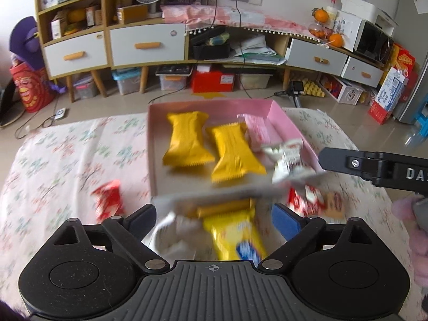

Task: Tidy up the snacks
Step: 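Withdraw both tools from the box back over the table, then grasp the white monkey-logo packet with the left gripper while the right grasps a clear-wrapped pastry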

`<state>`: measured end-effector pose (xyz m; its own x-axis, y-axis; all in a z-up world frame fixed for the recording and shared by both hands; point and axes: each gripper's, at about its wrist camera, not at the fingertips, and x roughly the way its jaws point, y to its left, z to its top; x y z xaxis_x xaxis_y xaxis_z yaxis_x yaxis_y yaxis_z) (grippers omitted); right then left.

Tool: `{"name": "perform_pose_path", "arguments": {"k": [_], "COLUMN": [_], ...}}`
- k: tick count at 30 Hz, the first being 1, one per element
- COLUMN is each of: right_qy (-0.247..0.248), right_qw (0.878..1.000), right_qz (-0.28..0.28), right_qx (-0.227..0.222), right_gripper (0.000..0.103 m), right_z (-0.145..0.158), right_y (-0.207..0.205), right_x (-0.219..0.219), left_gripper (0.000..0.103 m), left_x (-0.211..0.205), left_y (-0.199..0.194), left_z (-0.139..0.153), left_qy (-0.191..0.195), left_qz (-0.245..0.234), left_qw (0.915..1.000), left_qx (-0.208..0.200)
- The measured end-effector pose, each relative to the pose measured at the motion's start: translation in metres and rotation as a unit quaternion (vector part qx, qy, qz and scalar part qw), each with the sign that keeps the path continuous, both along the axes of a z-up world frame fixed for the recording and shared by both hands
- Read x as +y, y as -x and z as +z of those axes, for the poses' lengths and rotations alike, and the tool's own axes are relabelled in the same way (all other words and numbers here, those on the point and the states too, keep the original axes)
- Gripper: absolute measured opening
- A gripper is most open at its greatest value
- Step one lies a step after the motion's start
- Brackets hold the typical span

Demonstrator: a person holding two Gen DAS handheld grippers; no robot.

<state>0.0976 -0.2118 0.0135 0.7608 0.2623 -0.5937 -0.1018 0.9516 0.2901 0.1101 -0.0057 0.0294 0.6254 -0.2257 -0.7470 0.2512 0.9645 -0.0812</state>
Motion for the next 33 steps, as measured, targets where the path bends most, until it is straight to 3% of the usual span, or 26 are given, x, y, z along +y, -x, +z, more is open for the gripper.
{"name": "perform_pose_path", "arguments": {"k": [5,13,24,28,30,33], "right_qy": [0.031,0.073,0.089,0.083,0.105,0.129], "right_qw": [0.999,0.996,0.995,0.995,0.992,0.985], "right_qz": [0.031,0.045,0.014,0.035,0.059,0.099], "right_qx": [-0.019,-0.038,-0.04,-0.037,-0.027,-0.05], "right_gripper": [0.102,0.103,0.103,0.103,0.103,0.103], "right_z": [0.014,0.025,0.012,-0.007,-0.013,-0.02], "right_y": [0.028,0.066,0.07,0.07,0.068,0.075], "right_x": [0.016,0.035,0.033,0.034,0.042,0.053], "left_gripper": [0.1,0.102,0.102,0.102,0.102,0.102], "left_x": [0.006,0.033,0.054,0.063,0.071,0.076], "left_y": [0.041,0.083,0.081,0.08,0.083,0.08], "left_z": [0.014,0.012,-0.019,-0.036,-0.046,-0.054], "left_qy": [-0.025,0.002,-0.016,-0.02,-0.012,-0.005], "left_qz": [0.004,0.017,-0.009,-0.028,-0.032,-0.042], "left_qw": [0.9997,0.9998,0.9998,0.9994,0.9993,0.999], "left_qx": [-0.003,0.001,0.005,-0.002,-0.015,-0.016]}}
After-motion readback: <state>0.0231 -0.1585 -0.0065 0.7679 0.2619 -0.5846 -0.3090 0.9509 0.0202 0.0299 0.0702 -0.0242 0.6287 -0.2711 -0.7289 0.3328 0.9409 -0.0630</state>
